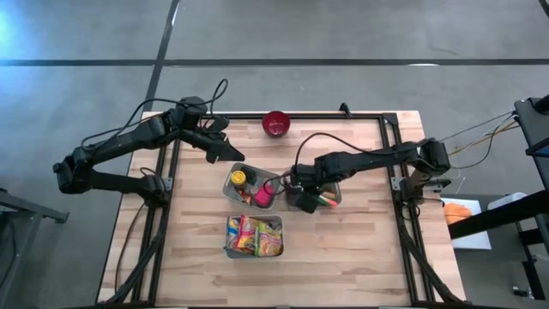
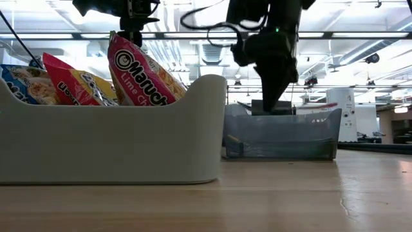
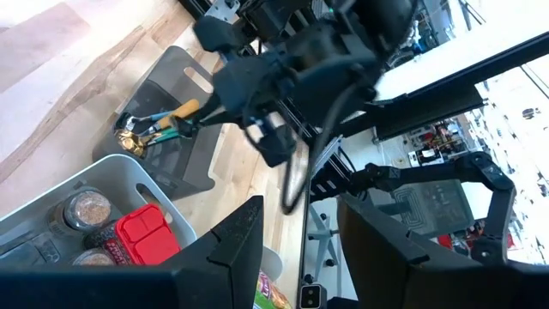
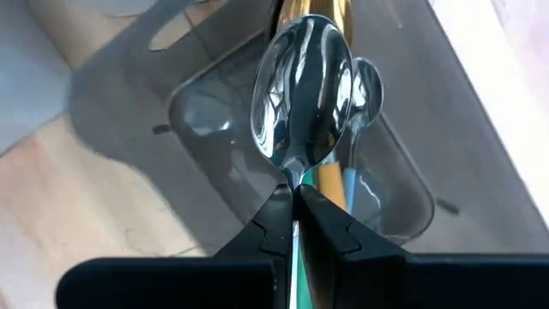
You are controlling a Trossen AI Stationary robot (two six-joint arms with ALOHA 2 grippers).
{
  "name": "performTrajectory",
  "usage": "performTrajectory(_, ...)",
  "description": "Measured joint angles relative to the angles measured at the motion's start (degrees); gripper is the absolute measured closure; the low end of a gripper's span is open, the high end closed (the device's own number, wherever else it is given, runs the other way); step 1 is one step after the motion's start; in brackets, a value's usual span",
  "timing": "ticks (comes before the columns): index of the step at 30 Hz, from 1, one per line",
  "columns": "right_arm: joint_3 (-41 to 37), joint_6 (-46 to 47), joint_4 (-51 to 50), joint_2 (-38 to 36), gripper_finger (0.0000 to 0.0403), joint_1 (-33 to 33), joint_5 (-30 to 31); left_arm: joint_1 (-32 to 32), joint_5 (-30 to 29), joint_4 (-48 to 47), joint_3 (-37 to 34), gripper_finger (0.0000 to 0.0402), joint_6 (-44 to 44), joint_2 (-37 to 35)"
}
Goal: Pick & Place Food Item
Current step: Put the orange spoon into the black bin
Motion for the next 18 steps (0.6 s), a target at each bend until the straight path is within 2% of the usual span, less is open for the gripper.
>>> performTrajectory(10, -6.0, -16.0, 8.3, 0.0, 0.0395, -5.5, -5.5, 0.0, 0.0, 0.0, 0.0, 0.0249, 0.0, 0.0)
performTrajectory(18, -11.3, -17.5, 17.2, 0.0, 0.0395, -9.3, -11.6, 0.0, 0.0, 0.0, 0.0, 0.0249, 0.0, 0.0)
